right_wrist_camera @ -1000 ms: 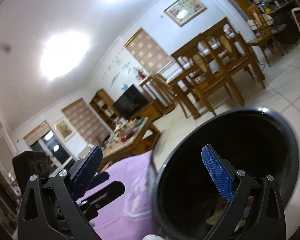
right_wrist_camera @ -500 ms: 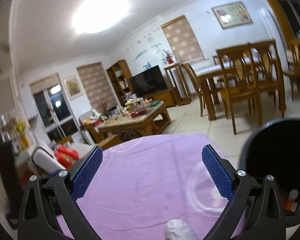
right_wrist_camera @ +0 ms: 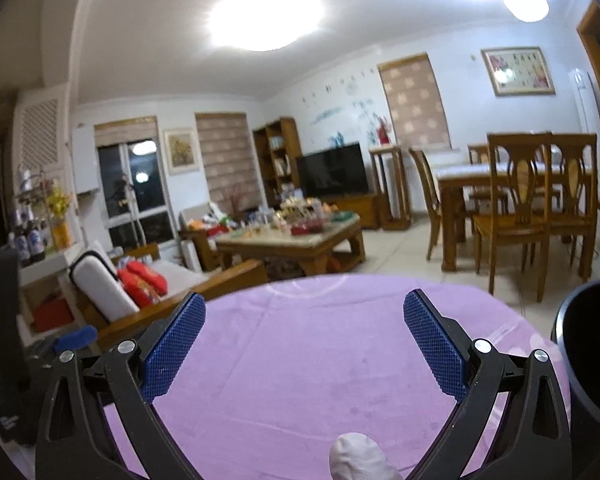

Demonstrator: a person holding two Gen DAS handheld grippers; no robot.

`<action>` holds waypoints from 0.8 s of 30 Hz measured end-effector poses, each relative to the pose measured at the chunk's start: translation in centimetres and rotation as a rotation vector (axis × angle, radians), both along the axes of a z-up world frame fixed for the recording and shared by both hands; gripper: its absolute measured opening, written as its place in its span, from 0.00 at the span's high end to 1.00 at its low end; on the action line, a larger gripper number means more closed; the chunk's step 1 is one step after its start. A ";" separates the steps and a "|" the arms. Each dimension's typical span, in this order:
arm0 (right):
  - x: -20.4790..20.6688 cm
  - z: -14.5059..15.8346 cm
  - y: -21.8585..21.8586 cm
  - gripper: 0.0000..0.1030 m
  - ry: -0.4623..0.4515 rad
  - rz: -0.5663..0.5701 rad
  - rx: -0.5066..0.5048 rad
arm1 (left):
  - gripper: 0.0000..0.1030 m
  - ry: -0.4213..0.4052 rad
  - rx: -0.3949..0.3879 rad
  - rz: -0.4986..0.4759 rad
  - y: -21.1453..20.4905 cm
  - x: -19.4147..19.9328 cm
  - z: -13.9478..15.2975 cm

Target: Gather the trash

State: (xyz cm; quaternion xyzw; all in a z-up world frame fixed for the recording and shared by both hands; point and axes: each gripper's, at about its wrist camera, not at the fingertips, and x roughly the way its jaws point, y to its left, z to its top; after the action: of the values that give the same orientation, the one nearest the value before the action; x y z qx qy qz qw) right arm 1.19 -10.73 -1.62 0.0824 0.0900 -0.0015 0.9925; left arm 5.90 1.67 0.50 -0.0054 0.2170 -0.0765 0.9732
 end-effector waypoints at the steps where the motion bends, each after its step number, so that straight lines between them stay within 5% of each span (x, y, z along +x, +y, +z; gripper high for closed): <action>1: -0.2 0.3 -0.2 0.05 -0.017 0.001 -0.001 | 0.05 -0.005 -0.008 0.010 0.1 -0.1 0.2; 13: -2.6 0.4 1.1 0.05 -0.043 0.029 -0.118 | 0.05 -0.050 0.022 0.020 -0.7 -0.5 0.5; 24: -2.2 0.5 0.4 0.05 -0.019 0.027 -0.085 | 0.05 -0.045 0.003 0.008 -0.1 -0.4 0.3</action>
State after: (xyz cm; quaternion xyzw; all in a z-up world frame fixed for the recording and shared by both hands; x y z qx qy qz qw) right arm -1.01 -10.38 -1.13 0.0388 0.0813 0.0089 0.9959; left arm 5.55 1.61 0.80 -0.0032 0.1950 -0.0724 0.9781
